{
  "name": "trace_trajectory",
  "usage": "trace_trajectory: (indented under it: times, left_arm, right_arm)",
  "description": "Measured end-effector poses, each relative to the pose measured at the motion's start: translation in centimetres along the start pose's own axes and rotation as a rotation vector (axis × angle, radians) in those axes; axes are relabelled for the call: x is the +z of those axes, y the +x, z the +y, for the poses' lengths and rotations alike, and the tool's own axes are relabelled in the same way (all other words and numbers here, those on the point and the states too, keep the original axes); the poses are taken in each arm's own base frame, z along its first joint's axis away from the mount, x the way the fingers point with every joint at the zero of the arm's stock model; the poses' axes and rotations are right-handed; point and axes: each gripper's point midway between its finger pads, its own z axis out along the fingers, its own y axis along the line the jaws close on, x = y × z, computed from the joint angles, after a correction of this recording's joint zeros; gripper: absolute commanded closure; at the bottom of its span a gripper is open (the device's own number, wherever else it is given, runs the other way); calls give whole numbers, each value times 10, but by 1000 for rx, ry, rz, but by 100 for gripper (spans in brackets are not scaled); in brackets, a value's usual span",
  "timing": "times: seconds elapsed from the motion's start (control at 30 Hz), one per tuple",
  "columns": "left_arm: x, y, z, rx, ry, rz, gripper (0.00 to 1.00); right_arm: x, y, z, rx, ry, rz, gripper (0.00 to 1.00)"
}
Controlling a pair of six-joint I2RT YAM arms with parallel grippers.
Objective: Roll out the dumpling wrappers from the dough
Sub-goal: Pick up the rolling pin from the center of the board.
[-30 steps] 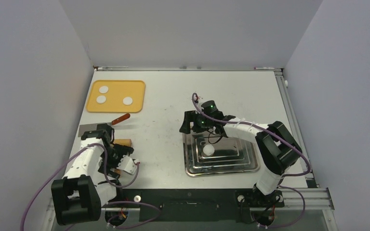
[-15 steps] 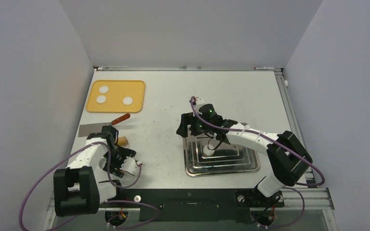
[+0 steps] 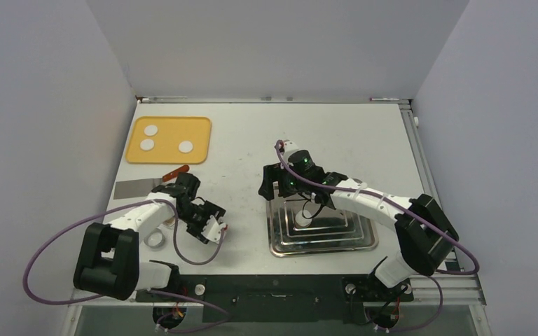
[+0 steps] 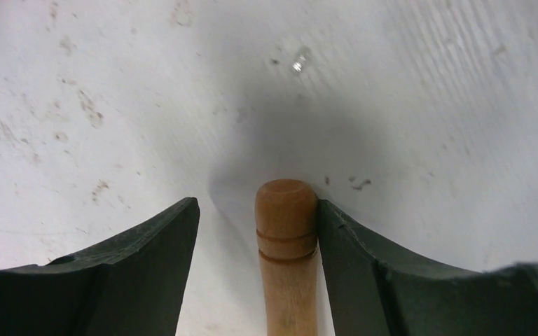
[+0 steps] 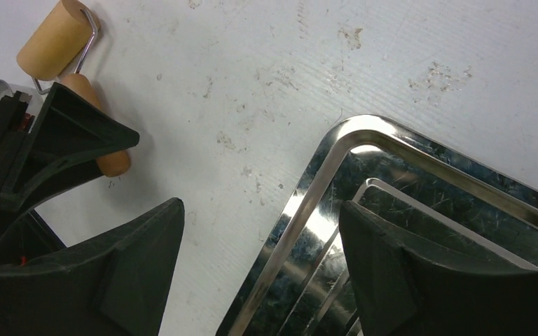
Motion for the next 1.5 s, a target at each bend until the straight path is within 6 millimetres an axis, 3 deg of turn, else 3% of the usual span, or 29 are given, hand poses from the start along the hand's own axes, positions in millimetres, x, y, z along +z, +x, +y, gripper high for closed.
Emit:
trace_trajectory:
  times: [0.17, 0.37, 0.47, 0.53, 0.6, 0.73, 0.9, 1.03, 1.2, 1.33, 1.5]
  left_arm:
    - [6, -4, 21, -83, -15, -17, 29]
    - [-10, 29, 23, -199, 7, 74, 26]
    - [-13, 36, 20, -223, 20, 102, 28]
    - [-13, 38, 19, -233, 21, 113, 36]
    - [-13, 39, 17, -244, 22, 121, 52]
    - [-12, 39, 9, -251, 22, 141, 99]
    - [-13, 37, 11, -260, -4, 144, 100]
    - [-18, 19, 19, -347, -77, 79, 100]
    - [-50, -23, 62, -478, -272, -79, 100]
    - [-82, -53, 109, -562, -402, -231, 100]
    - [-92, -68, 130, -668, -462, -339, 100]
  right_arm:
    - [-10, -7, 0, -26, 11, -24, 24]
    - [-14, -10, -1, -42, 20, -36, 24]
    - [-14, -9, -2, -45, 25, -32, 24]
    - [-14, -8, -3, -44, 28, -29, 24]
    - [-14, -7, -4, -43, 32, -28, 24]
    - [-14, -3, -7, -30, 42, -23, 21]
    - [-20, 0, -9, 13, 50, -36, 14]
    - [-30, -7, -4, 66, 34, -85, 14]
    - [-28, -25, 25, 128, -34, -180, 16]
    - [-13, -32, 63, 183, -147, -226, 24]
    - [18, -33, 77, 278, -229, -238, 27]
